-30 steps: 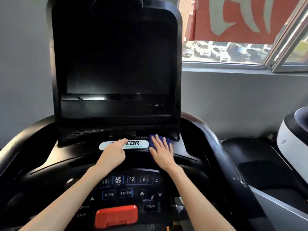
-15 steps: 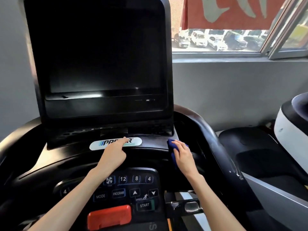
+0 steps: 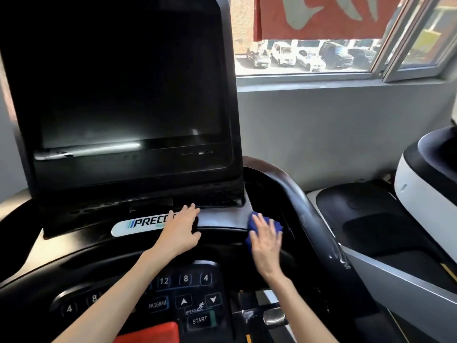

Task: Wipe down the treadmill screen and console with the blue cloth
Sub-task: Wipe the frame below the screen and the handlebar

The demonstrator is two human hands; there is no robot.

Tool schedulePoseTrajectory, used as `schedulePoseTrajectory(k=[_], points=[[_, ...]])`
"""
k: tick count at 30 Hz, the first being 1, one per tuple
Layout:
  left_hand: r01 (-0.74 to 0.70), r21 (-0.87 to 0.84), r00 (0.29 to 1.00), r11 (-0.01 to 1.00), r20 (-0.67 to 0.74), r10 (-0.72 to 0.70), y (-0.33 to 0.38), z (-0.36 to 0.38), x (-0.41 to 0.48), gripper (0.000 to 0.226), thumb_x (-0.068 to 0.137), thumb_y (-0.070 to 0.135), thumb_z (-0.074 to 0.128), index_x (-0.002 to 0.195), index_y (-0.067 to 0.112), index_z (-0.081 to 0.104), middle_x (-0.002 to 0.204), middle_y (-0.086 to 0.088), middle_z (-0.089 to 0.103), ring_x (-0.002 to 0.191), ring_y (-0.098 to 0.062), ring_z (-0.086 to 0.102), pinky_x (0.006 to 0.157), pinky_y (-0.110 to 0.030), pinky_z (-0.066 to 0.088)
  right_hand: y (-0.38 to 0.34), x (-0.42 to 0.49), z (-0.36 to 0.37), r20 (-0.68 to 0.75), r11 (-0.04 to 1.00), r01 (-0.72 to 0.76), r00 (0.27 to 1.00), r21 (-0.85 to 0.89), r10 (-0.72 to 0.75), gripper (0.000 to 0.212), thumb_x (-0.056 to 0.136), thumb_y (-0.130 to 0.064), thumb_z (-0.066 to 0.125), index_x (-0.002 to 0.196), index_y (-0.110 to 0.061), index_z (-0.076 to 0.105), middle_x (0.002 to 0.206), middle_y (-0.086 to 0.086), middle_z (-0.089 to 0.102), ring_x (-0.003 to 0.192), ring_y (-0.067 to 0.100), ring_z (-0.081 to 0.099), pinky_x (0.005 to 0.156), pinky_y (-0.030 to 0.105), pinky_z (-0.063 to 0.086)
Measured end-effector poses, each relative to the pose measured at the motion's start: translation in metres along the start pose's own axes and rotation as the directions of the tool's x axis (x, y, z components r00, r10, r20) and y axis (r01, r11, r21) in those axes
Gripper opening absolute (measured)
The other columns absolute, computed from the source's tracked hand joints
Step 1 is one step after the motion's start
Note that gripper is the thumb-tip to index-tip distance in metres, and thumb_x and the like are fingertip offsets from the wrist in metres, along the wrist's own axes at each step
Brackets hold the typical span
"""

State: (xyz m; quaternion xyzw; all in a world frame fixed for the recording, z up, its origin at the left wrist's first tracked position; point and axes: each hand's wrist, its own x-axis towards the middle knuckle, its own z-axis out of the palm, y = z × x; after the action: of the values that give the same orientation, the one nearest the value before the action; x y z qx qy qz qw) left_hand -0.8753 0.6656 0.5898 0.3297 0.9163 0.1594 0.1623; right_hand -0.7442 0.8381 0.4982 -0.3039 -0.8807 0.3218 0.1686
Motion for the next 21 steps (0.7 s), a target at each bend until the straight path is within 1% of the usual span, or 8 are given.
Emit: schedulePoseTrajectory(k=[3,6,8,11,14,16,19,21], points=[[-0.009,0.095,1.0,0.995,0.03,0.006,0.008,0.003,0.008,0.08,0.085,0.036,0.063,0.15,0.016,0.02,0.158,-0.001,0.011,0.146,-0.017,0.006,0.118,-0.042,-0.001,-0.042,0.001,0.019,0.155,0.924,0.373,0.921,-0.081,-0.358,0.058,0.09,-0.05,0.016,0.145,-0.035,0.025,0.15,-0.024,0.013,0.142,0.001,-0.003,0.114,0.029,-0.011],[-0.024,0.143,0.996,0.989,0.087,0.011,0.023,0.003,0.02,0.094,0.078,0.041,0.069,0.151,0.015,0.016,0.159,-0.003,0.007,0.147,-0.018,0.003,0.117,-0.044,-0.001,-0.036,0.007,0.013,0.196,0.882,0.461,0.877,-0.094,-0.438,0.054,0.096,-0.052,0.014,0.146,-0.034,0.023,0.153,-0.02,0.018,0.143,0.002,0.0,0.116,0.026,-0.005],[-0.024,0.176,0.988,0.984,0.156,-0.003,0.035,0.004,0.028,0.101,0.076,0.042,0.072,0.151,0.013,0.01,0.159,-0.004,0.003,0.147,-0.018,0.001,0.117,-0.044,-0.003,-0.005,0.005,0.004,0.073,0.937,0.348,0.936,-0.04,-0.344,0.049,0.098,-0.043,0.022,0.143,-0.028,0.036,0.149,-0.014,0.031,0.143,0.007,0.016,0.116,0.026,0.007],[0.008,0.234,0.979,0.972,0.195,-0.055,0.05,0.01,0.033,0.107,0.074,0.049,0.072,0.151,0.012,0.008,0.159,-0.007,0.007,0.147,-0.021,0.005,0.118,-0.046,-0.003,0.05,0.002,-0.015,-0.122,0.993,0.068,0.991,0.095,-0.056,0.048,0.091,-0.037,0.032,0.125,-0.014,0.057,0.129,0.003,0.057,0.127,0.025,0.047,0.108,0.032,0.029],[0.004,0.384,0.986,0.923,0.151,-0.066,0.064,0.018,0.037,0.113,0.068,0.064,0.068,0.151,0.012,0.01,0.154,-0.012,0.022,0.143,-0.027,0.02,0.117,-0.049,0.003,0.063,0.015,-0.038,-0.031,0.98,-0.066,0.997,0.186,0.073,0.034,0.089,-0.039,0.034,0.107,-0.027,0.061,0.1,-0.003,0.067,0.095,0.016,0.06,0.087,0.035,0.045],[0.006,0.471,0.992,0.882,0.112,-0.066,0.073,0.02,0.041,0.116,0.066,0.069,0.065,0.15,0.01,0.012,0.148,-0.011,0.032,0.137,-0.028,0.03,0.116,-0.05,0.01,0.047,0.032,-0.056,0.014,0.964,-0.105,0.994,0.245,0.104,0.02,0.095,-0.028,0.039,0.094,-0.031,0.058,0.087,-0.012,0.065,0.081,0.01,0.06,0.078,0.029,0.045],[0.015,0.507,0.994,0.862,0.083,-0.065,0.077,0.023,0.044,0.116,0.063,0.068,0.068,0.148,0.008,0.017,0.144,-0.008,0.031,0.132,-0.027,0.031,0.113,-0.05,0.018,0.021,0.07,-0.083,-0.159,0.951,-0.102,0.975,0.292,0.153,0.018,0.1,-0.02,0.037,0.097,-0.022,0.055,0.097,-0.002,0.062,0.092,0.017,0.055,0.079,0.025,0.036],[0.022,0.493,0.995,0.87,0.077,-0.069,0.078,0.026,0.046,0.115,0.062,0.067,0.07,0.147,0.008,0.02,0.143,-0.007,0.029,0.132,-0.026,0.03,0.112,-0.049,0.021,0.019,0.103,-0.099,-0.282,0.947,-0.116,0.938,0.3,0.204,0.026,0.1,-0.023,0.035,0.108,-0.012,0.057,0.11,0.009,0.062,0.104,0.028,0.054,0.089,0.032,0.037]])
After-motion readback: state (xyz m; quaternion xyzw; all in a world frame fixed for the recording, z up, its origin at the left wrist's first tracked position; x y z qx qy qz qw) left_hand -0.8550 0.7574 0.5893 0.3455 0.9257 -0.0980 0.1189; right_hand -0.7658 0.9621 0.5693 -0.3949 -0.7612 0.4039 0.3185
